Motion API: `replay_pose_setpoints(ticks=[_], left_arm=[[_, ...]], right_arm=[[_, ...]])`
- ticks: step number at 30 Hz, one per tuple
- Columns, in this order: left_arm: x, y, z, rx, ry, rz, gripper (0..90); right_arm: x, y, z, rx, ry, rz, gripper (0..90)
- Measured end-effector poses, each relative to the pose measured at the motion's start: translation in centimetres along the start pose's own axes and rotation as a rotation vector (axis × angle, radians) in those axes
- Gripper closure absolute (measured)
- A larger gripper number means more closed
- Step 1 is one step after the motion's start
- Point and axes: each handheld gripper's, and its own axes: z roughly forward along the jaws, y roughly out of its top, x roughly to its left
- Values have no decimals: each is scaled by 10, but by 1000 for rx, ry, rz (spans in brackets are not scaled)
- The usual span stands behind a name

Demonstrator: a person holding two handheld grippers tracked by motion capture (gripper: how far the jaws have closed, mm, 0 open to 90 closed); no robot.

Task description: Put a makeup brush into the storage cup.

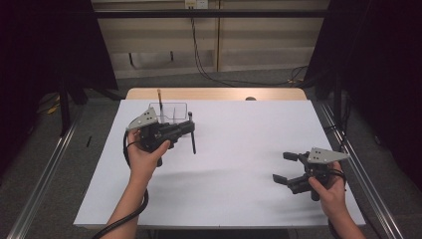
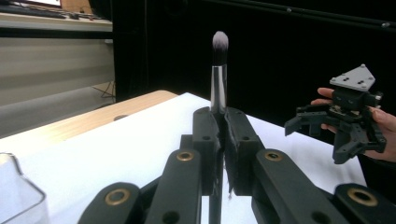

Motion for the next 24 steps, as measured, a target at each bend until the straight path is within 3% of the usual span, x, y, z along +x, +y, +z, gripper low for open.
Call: replay_pose_setpoints(ticks=[24], left_arm=[[9, 3, -10, -2, 40, 14, 840]], right_arm=[[0, -13, -8, 10, -7, 6, 58]])
